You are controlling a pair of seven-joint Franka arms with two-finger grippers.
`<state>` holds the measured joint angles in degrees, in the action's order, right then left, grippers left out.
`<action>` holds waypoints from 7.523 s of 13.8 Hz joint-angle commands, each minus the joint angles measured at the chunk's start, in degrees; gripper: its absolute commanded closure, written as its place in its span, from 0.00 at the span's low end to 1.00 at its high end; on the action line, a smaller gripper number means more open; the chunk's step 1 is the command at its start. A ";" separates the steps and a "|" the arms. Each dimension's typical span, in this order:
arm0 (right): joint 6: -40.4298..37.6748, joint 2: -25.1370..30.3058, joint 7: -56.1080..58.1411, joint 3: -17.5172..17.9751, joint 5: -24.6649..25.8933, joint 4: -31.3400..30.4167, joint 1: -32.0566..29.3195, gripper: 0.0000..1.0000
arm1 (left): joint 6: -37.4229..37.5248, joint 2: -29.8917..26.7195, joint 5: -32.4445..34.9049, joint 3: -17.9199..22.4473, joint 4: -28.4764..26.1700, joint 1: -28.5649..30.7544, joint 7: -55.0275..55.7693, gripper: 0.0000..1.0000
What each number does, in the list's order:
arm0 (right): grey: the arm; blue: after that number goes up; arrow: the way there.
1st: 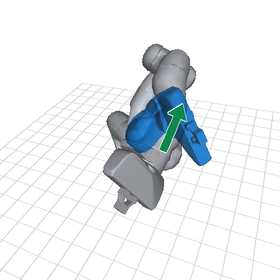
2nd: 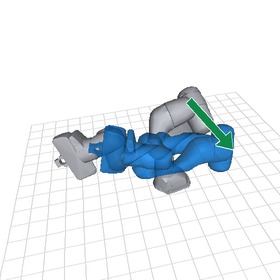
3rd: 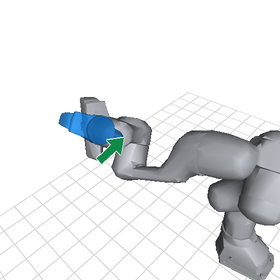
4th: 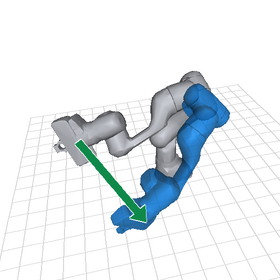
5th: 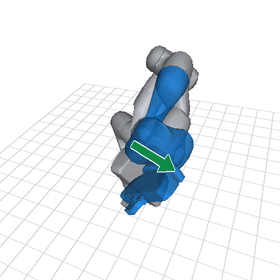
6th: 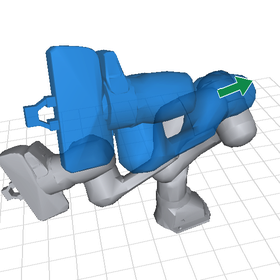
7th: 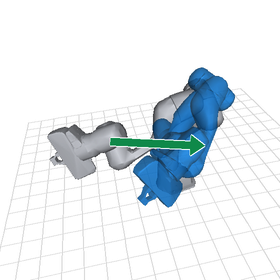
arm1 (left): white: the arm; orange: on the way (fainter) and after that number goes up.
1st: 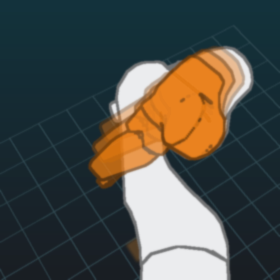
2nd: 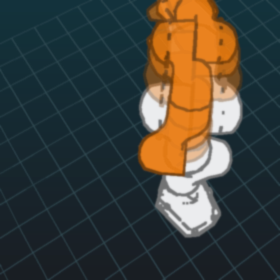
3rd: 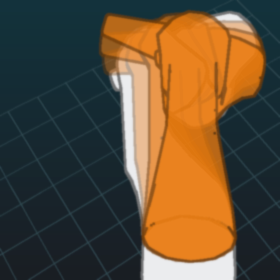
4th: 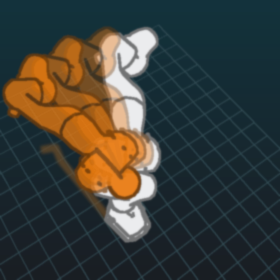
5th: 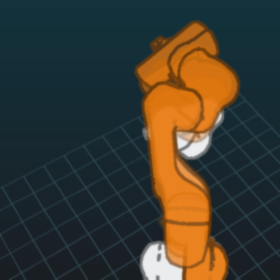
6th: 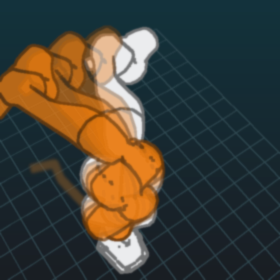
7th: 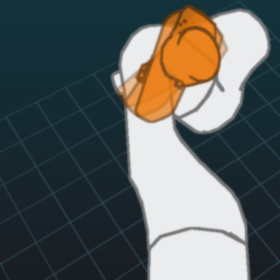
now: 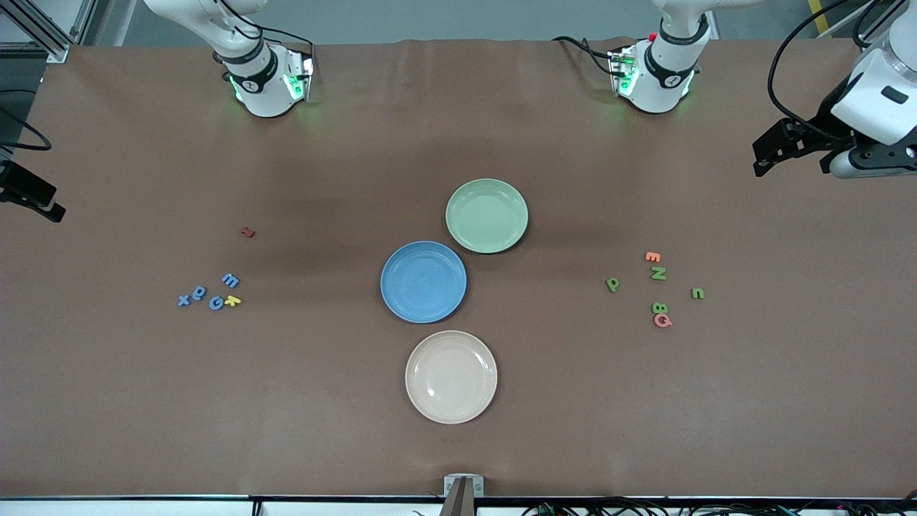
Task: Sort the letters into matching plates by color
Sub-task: 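Reach the left gripper to green letters while the right gripper reaches blue letters, then lower the left gripper onto the green P while the right gripper lowers, then drop the green P on the green plate while the right gripper grasps X, then grasp the green Z with the left gripper while the right gripper lifts X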
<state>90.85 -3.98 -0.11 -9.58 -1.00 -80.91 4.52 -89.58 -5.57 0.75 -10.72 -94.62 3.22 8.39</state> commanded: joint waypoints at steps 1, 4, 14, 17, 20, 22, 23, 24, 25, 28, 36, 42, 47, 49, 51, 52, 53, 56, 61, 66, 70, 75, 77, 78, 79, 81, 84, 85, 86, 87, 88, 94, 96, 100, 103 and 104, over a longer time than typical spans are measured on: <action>-0.85 -0.41 0.29 -0.09 -0.06 1.20 -0.04 0.00 | 2.21 0.56 0.13 -0.18 1.63 0.12 -0.57 0.00; -0.85 -0.50 0.37 -0.09 0.03 1.20 -0.04 0.00 | 2.22 0.82 0.04 -0.18 1.80 -0.05 -0.05 0.00; -5.25 -3.65 0.55 -0.35 0.73 0.14 -0.91 0.00 | -7.08 18.30 -0.66 -2.90 1.11 -5.15 12.77 0.00; -2.19 -8.14 0.64 -0.44 0.82 -2.22 -2.14 0.00 | -18.04 19.19 -0.40 -2.99 -8.00 -5.41 16.54 0.00; 7.72 -9.12 3.08 -0.44 0.82 -11.25 -4.07 0.00 | -28.42 20.32 -0.05 -3.43 -15.14 -6.73 26.47 0.00; 14.85 -10.16 6.78 -0.44 0.82 -16.80 -5.83 0.00 | -35.97 21.30 0.04 -3.34 -20.06 -7.17 27.90 0.05; 17.14 -11.65 6.79 -0.44 0.82 -18.04 -6.45 0.00 | -39.49 21.73 0.13 -3.34 -22.52 -7.09 27.99 0.05; 18.47 -13.67 6.79 -0.44 0.82 -18.57 -7.24 0.00 | -43.01 22.09 0.21 -3.26 -24.98 -6.82 27.99 0.08; 19.53 -15.69 6.79 -0.44 0.74 -18.67 -8.03 0.01 | -46.26 22.35 1.00 -3.25 -27.00 -6.56 27.99 0.15; 24.70 -21.67 6.79 -0.35 0.56 -18.67 -9.08 0.09 | -49.63 25.07 1.80 -3.17 -28.17 -6.91 30.53 0.31; 35.59 -27.22 6.44 -0.18 -2.68 -22.69 -9.09 0.37 | -50.87 33.07 1.80 -2.64 -22.37 -7.17 34.94 0.42; 38.17 -28.19 6.35 -0.18 -3.92 -25.25 -8.56 0.44 | -51.56 36.50 1.89 -2.46 -20.61 -7.26 34.94 0.45; 40.28 -29.41 6.26 -0.09 -4.45 -26.23 -7.86 0.45 | -51.57 37.12 5.40 -2.55 -20.43 -6.73 36.24 0.73; 41.59 -30.21 6.26 -0.09 -4.80 -26.23 -7.51 0.45 | -51.48 37.03 5.40 -2.73 -19.82 -7.25 41.32 0.89; 41.69 -30.21 6.26 -0.09 -4.72 -26.05 -7.51 0.45 | -51.05 36.68 5.49 -3.16 -19.82 -8.92 45.64 0.94; 41.69 -30.47 6.26 -0.09 -4.72 -25.70 -7.68 0.45 | -50.08 35.72 5.49 -3.17 -19.82 -10.24 46.96 0.95; 41.95 -31.17 6.35 -0.09 -4.72 -25.09 -7.77 0.45 | -48.07 34.67 5.58 -3.34 -19.91 -11.29 48.80 0.95; 42.56 -31.53 6.35 -0.18 -4.80 -24.73 -7.95 0.46 | -44.28 30.80 5.32 -5.01 -20.52 -15.07 52.50 0.95; 43.27 -32.14 6.35 -0.18 -4.80 -25.17 -7.86 0.47 | -44.36 30.97 5.23 -14.14 -19.91 -16.22 63.92 0.95; 43.27 -32.14 6.35 -0.09 -4.80 -25.09 -8.21 0.55 | -45.67 32.28 5.14 -16.53 -20.52 -21.22 72.80 0.84; 43.36 -32.41 6.35 -0.09 -4.80 -24.91 -8.39 0.55 | -48.14 34.39 5.14 -16.53 -20.43 -23.34 78.33 0.14; 43.88 -32.67 6.35 -0.09 -4.80 -25.43 -8.30 0.54 | -43.77 30.62 10.38 -16.00 -20.00 -21.25 79.24 0.00; 43.88 -32.67 6.35 -0.18 -4.80 -25.70 -8.30 0.57 | -41.64 29.30 14.79 -16.26 -19.73 -16.34 76.18 0.00; 43.88 -32.67 6.35 -0.09 -4.80 -25.70 -8.21 0.61 | -41.55 29.12 15.15 -16.18 -19.73 -13.96 72.94 0.00; 43.88 -32.67 6.35 -0.18 -4.80 -25.70 -8.21 0.64 | -41.46 28.95 15.16 -16.17 -19.73 -11.59 69.60 0.00; 43.88 -32.67 6.26 -0.09 -4.80 -25.70 -8.21 0.70 | -40.76 28.25 16.20 -16.17 -20.25 -6.41 61.88 0.00; 43.80 -32.67 6.53 -0.09 -4.80 -25.61 -8.21 0.79 | -40.49 27.98 16.83 -16.26 -21.74 0.54 49.39 0.01; 43.54 -32.58 6.70 -0.09 -4.80 -25.52 -8.12 0.82 | -40.67 27.98 17.00 -16.35 -22.80 2.91 44.74 0.01; 43.27 -32.50 6.79 -0.09 -4.80 -25.44 -8.12 0.83 | -40.93 27.72 17.44 -16.35 -23.76 4.94 40.08 0.01; 43.18 -32.15 6.79 -0.09 -4.80 -25.44 -7.86 0.84 | -41.20 27.54 18.66 -16.35 -24.82 6.96 35.77 0.01; 42.57 -31.53 6.79 -0.18 -4.80 -25.26 -7.51 0.85 | -41.63 27.45 19.80 -16.44 -25.70 8.89 33.03 0.01; 27.81 -26.61 4.78 -0.18 -4.72 -19.02 -4.00 0.85 | -52.26 30.87 21.57 -16.53 -30.36 17.35 20.52 0.10; 26.49 -24.77 -2.66 -0.09 -4.72 -19.19 -0.14 0.86 | -56.03 30.88 21.57 -16.44 -32.90 17.87 19.74 0.15; 23.76 -23.09 -20.41 0.00 -7.16 -19.11 10.83 0.86 | -57.36 32.11 21.57 -16.44 -33.62 19.11 18.06 0.32; 24.81 -23.44 -32.28 -0.09 -13.40 -19.02 19.62 0.86 | -58.77 33.42 21.57 -16.44 -33.35 19.11 18.06 0.39; 26.55 -23.53 -37.28 -0.09 -13.76 -19.02 23.04 0.87 | -59.39 33.60 21.57 -16.44 -33.35 19.11 18.06 0.44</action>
<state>115.78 -28.10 -30.02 -8.89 -12.98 -99.41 22.51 -147.08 27.35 21.28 -26.59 -127.70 21.48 26.95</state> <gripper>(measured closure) 0.727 0.357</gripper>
